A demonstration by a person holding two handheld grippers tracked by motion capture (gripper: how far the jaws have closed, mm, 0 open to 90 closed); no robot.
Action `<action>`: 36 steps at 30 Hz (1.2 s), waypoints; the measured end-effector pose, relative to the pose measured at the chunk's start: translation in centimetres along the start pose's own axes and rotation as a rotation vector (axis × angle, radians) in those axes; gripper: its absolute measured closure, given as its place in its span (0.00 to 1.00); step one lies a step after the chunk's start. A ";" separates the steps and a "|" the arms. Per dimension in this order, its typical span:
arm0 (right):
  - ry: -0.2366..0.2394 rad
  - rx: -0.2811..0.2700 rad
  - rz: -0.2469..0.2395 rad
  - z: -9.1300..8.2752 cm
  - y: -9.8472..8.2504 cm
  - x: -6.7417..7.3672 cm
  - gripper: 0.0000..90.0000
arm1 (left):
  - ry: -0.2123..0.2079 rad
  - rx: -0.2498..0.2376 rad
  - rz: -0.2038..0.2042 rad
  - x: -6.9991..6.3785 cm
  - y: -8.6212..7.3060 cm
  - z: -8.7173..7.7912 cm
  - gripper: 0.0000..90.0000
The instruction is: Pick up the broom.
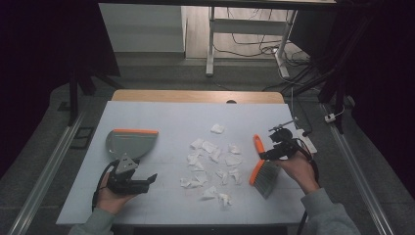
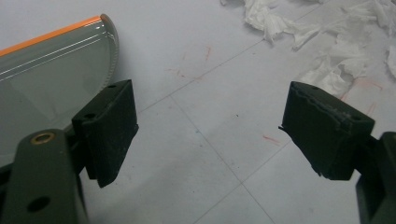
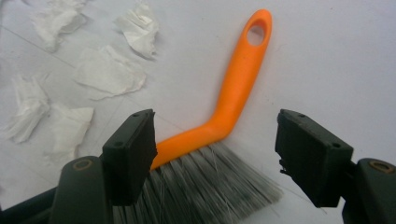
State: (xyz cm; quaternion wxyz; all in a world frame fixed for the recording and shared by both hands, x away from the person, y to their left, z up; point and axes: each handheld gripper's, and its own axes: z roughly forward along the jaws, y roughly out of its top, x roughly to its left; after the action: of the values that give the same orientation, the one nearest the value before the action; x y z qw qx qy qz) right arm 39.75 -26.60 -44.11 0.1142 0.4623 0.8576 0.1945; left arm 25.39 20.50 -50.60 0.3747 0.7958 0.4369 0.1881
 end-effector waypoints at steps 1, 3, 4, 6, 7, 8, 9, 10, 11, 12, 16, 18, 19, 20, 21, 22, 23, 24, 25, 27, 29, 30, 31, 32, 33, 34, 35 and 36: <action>-0.005 0.014 0.002 0.3 0.3 0.0 0.32 | -0.002 0.002 0.000 0.0 0.0 0.1 0.21; -0.004 0.040 0.005 0.8 0.9 0.0 0.32 | -0.002 0.008 0.002 0.0 0.0 0.2 0.21; -0.004 0.056 0.011 1.1 1.2 -0.1 0.32 | 0.001 0.013 0.003 0.0 0.0 0.3 0.21; -0.001 0.083 0.022 1.8 1.7 -0.3 0.33 | 0.012 0.019 0.001 0.0 -0.1 0.3 0.22; -0.013 0.111 0.035 2.6 2.2 -0.6 0.32 | 0.012 0.019 -0.001 0.1 -0.1 0.3 0.22; -0.013 0.111 0.035 2.6 2.2 -0.6 0.32 | 0.011 0.015 -0.005 0.1 -0.2 0.2 0.22; -0.008 0.121 0.050 2.9 2.4 -0.7 0.32 | 0.014 0.013 -0.007 0.2 -0.2 0.2 0.22; 0.019 0.137 0.081 3.7 2.7 -1.1 0.32 | 0.010 0.010 -0.009 0.2 -0.2 0.1 0.22; 0.019 0.137 0.081 3.7 2.7 -1.1 0.32 | 0.010 0.008 -0.011 0.2 -0.2 0.1 0.22; 0.019 0.148 0.086 4.0 2.8 -1.2 0.32 | 0.010 0.008 -0.011 0.3 -0.3 0.1 0.22; -0.006 0.199 0.107 5.0 3.0 -1.2 0.33 | 0.001 0.003 -0.015 0.2 -0.4 0.0 0.22; -0.027 0.214 0.116 5.4 2.9 -1.2 0.33 | -0.003 0.004 -0.013 0.1 -0.5 -0.1 0.22; -0.027 0.223 0.118 5.5 2.8 -1.3 0.34 | -0.006 0.005 -0.013 0.0 -0.6 -0.1 0.22; -0.026 0.226 0.131 5.6 2.7 -1.4 0.34 | -0.009 0.005 -0.011 0.0 -0.6 -0.1 0.22; -0.026 0.235 0.133 5.7 2.7 -1.5 0.35 | -0.010 0.006 -0.010 0.0 -0.6 -0.1 0.22; -0.029 0.236 0.137 5.8 2.6 -1.5 0.36 | -0.010 0.007 -0.009 0.0 -0.6 0.0 0.22; -0.028 0.241 0.144 5.9 2.6 -1.5 0.37 | -0.012 0.007 -0.008 0.0 -0.6 0.0 0.22; -0.032 0.248 0.143 5.9 2.6 -1.4 0.38 | -0.013 0.007 -0.008 0.0 -0.6 0.0 0.22; -0.035 0.250 0.142 6.0 2.6 -1.2 0.40 | -0.014 0.007 -0.009 0.0 -0.6 0.0 0.22; -0.045 0.283 0.143 6.2 2.6 -0.8 0.46 | -0.016 0.004 -0.011 0.0 -0.6 -0.1 0.22; -0.049 0.302 0.154 6.4 2.5 -0.7 0.50 | -0.019 -0.007 -0.021 0.1 -0.6 -0.3 0.22; -0.049 0.302 0.154 6.4 2.5 -0.7 0.50 | -0.022 -0.007 -0.020 0.1 -0.6 -0.3 0.22; -0.068 0.303 0.156 6.5 2.5 -0.6 0.54 | -0.021 -0.009 -0.018 0.1 -0.6 -0.4 0.22; -0.091 0.307 0.160 6.6 2.6 -0.5 0.58 | -0.023 -0.010 -0.016 0.1 -0.6 -0.4 0.22; -0.095 0.303 0.167 6.6 2.6 -0.4 0.62 | -0.022 -0.011 -0.016 0.0 -0.6 -0.4 0.22; -0.095 0.303 0.167 6.6 2.6 -0.4 0.62 | -0.023 -0.011 -0.014 0.0 -0.6 -0.4 0.22; -0.105 0.307 0.182 6.5 2.6 0.0 0.68 | -0.023 -0.011 -0.013 0.0 -0.6 -0.5 0.22; -0.105 0.307 0.182 6.5 2.6 0.0 0.68 | -0.022 -0.012 -0.014 -0.1 -0.6 -0.5 0.22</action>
State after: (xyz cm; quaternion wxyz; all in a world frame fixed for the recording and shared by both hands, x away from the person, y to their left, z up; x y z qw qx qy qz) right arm 44.17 -23.82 -48.82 0.0692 0.5595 0.8247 0.0466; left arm 24.70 20.88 -50.75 0.3856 0.7926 0.4369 0.1793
